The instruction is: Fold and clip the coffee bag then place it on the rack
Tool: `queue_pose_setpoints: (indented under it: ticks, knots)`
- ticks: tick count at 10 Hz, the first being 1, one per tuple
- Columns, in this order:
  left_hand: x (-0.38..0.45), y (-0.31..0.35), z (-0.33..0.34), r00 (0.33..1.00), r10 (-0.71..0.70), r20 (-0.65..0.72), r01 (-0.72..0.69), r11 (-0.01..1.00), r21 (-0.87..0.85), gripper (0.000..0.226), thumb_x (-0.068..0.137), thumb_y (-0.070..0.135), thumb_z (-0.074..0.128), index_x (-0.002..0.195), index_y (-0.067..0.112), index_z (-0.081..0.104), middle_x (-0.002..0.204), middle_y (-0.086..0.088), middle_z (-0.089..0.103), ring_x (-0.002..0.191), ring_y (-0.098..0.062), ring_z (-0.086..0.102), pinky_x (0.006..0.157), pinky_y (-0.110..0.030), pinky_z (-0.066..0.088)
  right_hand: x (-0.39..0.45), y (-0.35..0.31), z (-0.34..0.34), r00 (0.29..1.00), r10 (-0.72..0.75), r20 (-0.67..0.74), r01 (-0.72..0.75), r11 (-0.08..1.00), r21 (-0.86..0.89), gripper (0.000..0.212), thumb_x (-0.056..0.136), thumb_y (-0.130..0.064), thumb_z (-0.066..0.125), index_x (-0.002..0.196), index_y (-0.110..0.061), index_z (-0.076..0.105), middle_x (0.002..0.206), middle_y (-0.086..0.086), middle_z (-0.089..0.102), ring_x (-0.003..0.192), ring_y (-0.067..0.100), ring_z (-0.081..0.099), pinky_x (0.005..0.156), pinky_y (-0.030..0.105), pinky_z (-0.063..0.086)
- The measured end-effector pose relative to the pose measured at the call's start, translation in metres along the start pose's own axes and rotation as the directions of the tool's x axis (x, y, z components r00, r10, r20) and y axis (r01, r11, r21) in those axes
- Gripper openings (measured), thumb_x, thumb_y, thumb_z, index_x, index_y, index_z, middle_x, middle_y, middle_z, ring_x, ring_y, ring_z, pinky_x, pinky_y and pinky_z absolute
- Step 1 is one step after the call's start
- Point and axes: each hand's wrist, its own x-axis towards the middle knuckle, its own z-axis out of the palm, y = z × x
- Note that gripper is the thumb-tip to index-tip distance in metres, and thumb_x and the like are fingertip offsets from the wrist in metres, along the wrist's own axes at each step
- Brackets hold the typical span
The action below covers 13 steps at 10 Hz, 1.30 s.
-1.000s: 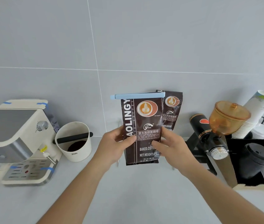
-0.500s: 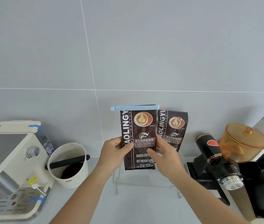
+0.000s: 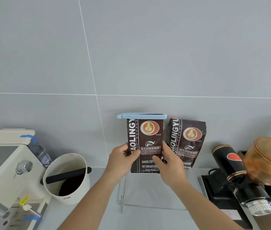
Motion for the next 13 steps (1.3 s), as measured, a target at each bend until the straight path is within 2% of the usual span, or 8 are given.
queue_pose_setpoints:
  ticks: [2, 3, 5, 7, 9, 11, 12, 13]
  knots:
    - [0.017, -0.018, 0.006, 1.000, 0.002, 0.009, -0.002, 1.000, 0.014, 0.025, 0.078, 0.014, 0.076, 0.100, 0.022, 0.071, 0.096, 0.004, 0.077, 0.090, -0.015, 0.073, 0.079, -0.033, 0.061, 0.011, 0.012, 0.006, 0.999, 0.046, -0.010, -0.046, 0.998, -0.038, 0.061, 0.090, -0.006, 0.061, 0.137, -0.042, 0.047, 0.121, -0.019, 0.068, 0.116, -0.002, 0.058, 0.103, 0.036, 0.049]
    - [0.022, -0.024, 0.009, 0.999, 0.041, 0.022, -0.042, 0.998, 0.047, 0.031, 0.075, 0.009, 0.076, 0.094, 0.033, 0.068, 0.099, 0.004, 0.077, 0.091, -0.013, 0.073, 0.082, -0.037, 0.060, 0.016, 0.018, 0.010, 0.999, 0.047, -0.023, -0.049, 0.997, -0.056, 0.063, 0.090, -0.006, 0.059, 0.139, -0.042, 0.043, 0.124, -0.017, 0.066, 0.119, 0.000, 0.057, 0.103, 0.034, 0.048]
    - [0.033, -0.033, 0.013, 0.994, 0.109, 0.008, -0.109, 0.986, 0.128, 0.035, 0.073, 0.006, 0.075, 0.104, 0.020, 0.065, 0.109, -0.002, 0.073, 0.097, -0.010, 0.070, 0.088, -0.030, 0.057, 0.023, 0.023, 0.014, 0.996, 0.076, -0.038, -0.078, 0.995, -0.063, 0.059, 0.092, -0.006, 0.057, 0.141, -0.037, 0.044, 0.120, -0.016, 0.068, 0.114, -0.003, 0.059, 0.097, 0.023, 0.046]
    - [0.036, -0.038, 0.015, 0.991, 0.128, -0.023, -0.121, 0.971, 0.205, 0.034, 0.070, 0.017, 0.076, 0.102, 0.022, 0.066, 0.106, -0.002, 0.073, 0.096, -0.015, 0.070, 0.089, -0.038, 0.058, 0.022, 0.022, 0.014, 0.996, 0.079, -0.032, -0.082, 0.993, -0.083, 0.054, 0.093, -0.009, 0.056, 0.140, -0.034, 0.044, 0.120, -0.015, 0.068, 0.113, 0.001, 0.059, 0.088, 0.017, 0.044]
    - [0.030, -0.033, 0.013, 0.992, 0.107, -0.065, -0.086, 0.959, 0.270, 0.037, 0.072, 0.022, 0.078, 0.108, 0.021, 0.068, 0.100, 0.007, 0.074, 0.090, -0.012, 0.069, 0.080, -0.025, 0.056, 0.018, 0.014, 0.010, 0.995, 0.102, -0.011, -0.102, 0.990, -0.102, 0.049, 0.094, -0.012, 0.054, 0.136, -0.036, 0.048, 0.112, -0.015, 0.070, 0.097, -0.002, 0.062, 0.073, 0.004, 0.042]
    - [0.021, -0.026, 0.010, 0.998, -0.006, -0.055, 0.019, 0.974, 0.226, 0.021, 0.075, 0.023, 0.074, 0.095, 0.020, 0.073, 0.093, 0.003, 0.078, 0.081, -0.011, 0.073, 0.073, -0.024, 0.057, 0.009, 0.009, 0.003, 0.992, 0.122, 0.020, -0.120, 0.990, -0.080, 0.039, 0.093, -0.019, 0.052, 0.126, -0.039, 0.056, 0.104, -0.011, 0.075, 0.096, 0.017, 0.067, 0.087, 0.036, 0.057]
    - [0.012, -0.017, 0.002, 0.998, -0.041, -0.039, 0.045, 0.995, 0.094, 0.007, 0.080, 0.022, 0.070, 0.087, 0.023, 0.073, 0.087, 0.005, 0.077, 0.076, -0.004, 0.070, 0.056, -0.008, 0.049, 0.001, -0.001, -0.004, 0.992, 0.124, 0.021, -0.123, 0.992, -0.036, 0.027, 0.093, -0.020, 0.050, 0.110, -0.035, 0.066, 0.091, -0.001, 0.076, 0.080, 0.018, 0.065, 0.080, 0.036, 0.053]
    - [-0.004, -0.004, -0.007, 0.997, -0.079, -0.018, 0.078, 0.996, -0.046, 0.010, 0.083, 0.018, 0.068, 0.081, 0.027, 0.072, 0.070, 0.016, 0.073, 0.072, -0.002, 0.066, 0.068, -0.018, 0.052, -0.008, -0.018, -0.015, 0.987, 0.144, 0.066, -0.149, 0.986, 0.074, 0.022, 0.094, -0.020, 0.051, 0.101, -0.013, 0.071, 0.101, 0.019, 0.073, 0.080, 0.012, 0.062, 0.082, 0.034, 0.050]
